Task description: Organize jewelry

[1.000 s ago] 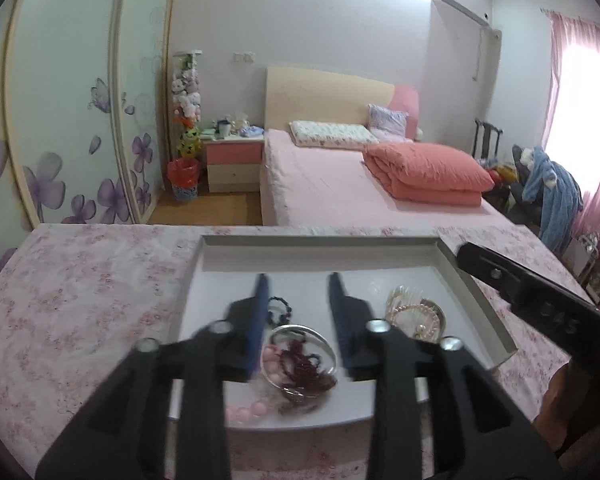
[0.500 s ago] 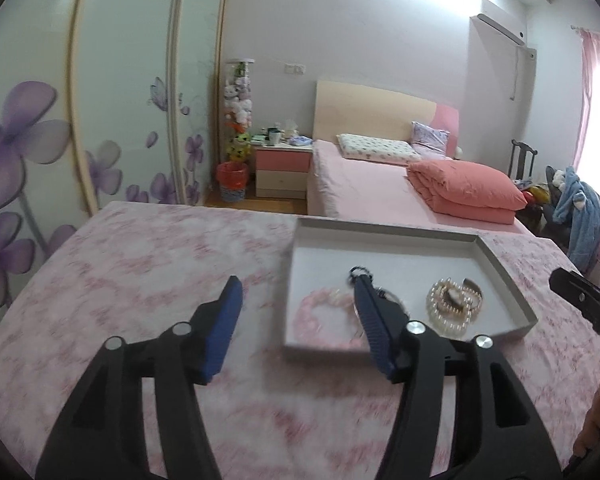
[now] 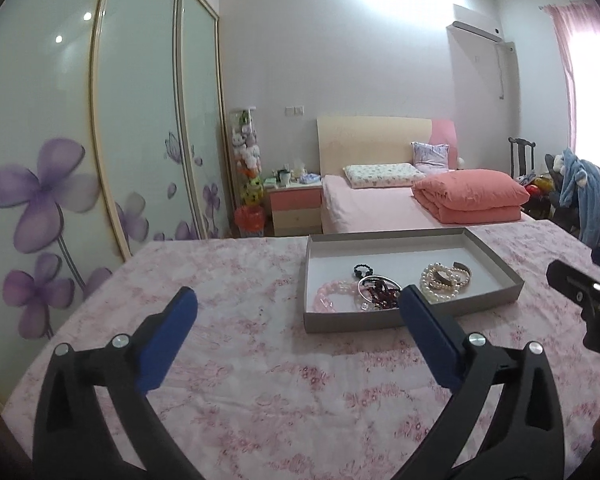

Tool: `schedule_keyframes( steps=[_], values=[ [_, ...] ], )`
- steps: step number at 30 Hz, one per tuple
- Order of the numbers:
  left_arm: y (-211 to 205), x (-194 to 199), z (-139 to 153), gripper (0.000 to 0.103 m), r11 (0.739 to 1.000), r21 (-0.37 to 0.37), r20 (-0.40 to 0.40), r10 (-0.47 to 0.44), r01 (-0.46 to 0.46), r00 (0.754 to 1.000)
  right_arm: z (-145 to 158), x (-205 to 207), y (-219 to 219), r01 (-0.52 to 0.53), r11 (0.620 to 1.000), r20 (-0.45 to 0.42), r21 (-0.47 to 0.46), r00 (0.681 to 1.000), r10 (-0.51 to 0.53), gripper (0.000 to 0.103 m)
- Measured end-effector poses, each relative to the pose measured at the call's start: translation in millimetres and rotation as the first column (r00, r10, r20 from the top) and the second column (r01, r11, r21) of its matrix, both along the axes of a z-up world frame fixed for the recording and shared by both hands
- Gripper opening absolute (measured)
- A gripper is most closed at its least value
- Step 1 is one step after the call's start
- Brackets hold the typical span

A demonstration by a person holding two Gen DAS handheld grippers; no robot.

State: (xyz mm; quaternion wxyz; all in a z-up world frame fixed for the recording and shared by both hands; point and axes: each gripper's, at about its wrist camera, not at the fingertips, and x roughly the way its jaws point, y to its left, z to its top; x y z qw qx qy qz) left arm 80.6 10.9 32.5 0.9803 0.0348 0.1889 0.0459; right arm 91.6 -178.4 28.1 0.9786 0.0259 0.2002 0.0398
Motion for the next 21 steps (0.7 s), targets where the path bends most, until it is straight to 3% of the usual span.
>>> schedule_keyframes(
  steps=[8,21],
  values=[
    [2,-13,-5,0.099,0.998,-0.065,0.01,-0.01,0.011,1.0,-7,-23,-2,-0.034,0.999,0.058,0.022,0.998,0.032,0.101],
    [9,-20,-10,0.099,0.994,-0.106,0.021,0.001,0.001,1.0,-16,-30,4,-0.059,0.998,0.053,0.022,0.997,0.058,0.101]
  ],
)
